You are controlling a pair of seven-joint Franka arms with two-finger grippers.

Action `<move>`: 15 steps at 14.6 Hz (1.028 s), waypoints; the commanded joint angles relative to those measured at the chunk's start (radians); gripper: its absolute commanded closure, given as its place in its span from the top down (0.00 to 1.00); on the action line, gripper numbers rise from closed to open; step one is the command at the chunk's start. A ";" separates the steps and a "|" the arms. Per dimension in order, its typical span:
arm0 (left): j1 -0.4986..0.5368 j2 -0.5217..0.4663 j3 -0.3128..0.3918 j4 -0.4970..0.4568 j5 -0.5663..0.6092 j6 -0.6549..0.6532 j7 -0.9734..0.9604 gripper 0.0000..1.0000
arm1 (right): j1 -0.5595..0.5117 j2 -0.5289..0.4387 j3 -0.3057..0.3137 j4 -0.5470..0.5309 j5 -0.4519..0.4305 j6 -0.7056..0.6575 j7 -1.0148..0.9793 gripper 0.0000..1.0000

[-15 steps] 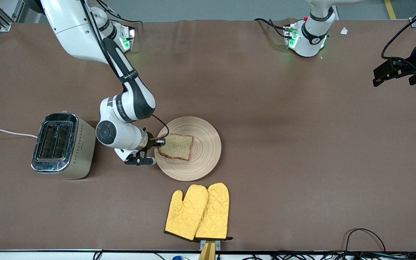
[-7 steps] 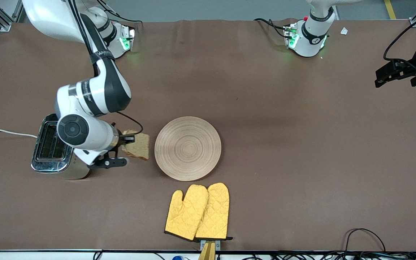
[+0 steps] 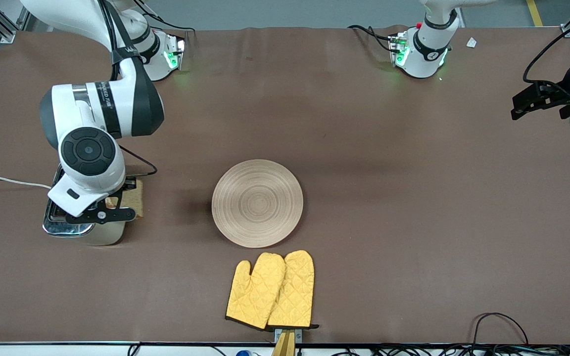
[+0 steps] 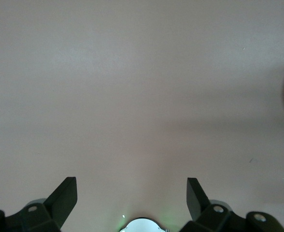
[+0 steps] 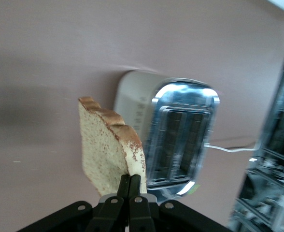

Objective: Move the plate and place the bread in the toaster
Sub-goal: 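Lift the bread with the right gripper and carry it over the toaster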

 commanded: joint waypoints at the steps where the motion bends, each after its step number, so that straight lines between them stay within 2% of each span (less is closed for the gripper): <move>1: -0.002 0.002 0.001 0.009 -0.015 0.003 0.015 1.00 | -0.004 -0.010 -0.028 -0.009 -0.132 -0.039 -0.057 0.00; 4: 0.000 0.002 0.001 0.009 -0.013 0.003 0.015 1.00 | -0.012 -0.001 -0.083 -0.010 -0.161 -0.038 -0.063 0.00; 8: -0.003 0.002 0.001 0.009 -0.009 0.003 0.010 1.00 | -0.038 0.018 -0.086 -0.013 -0.203 -0.041 -0.050 0.00; 15: -0.009 0.002 -0.002 0.017 -0.006 0.003 0.004 1.00 | -0.058 0.056 -0.086 -0.021 -0.204 -0.077 0.018 0.01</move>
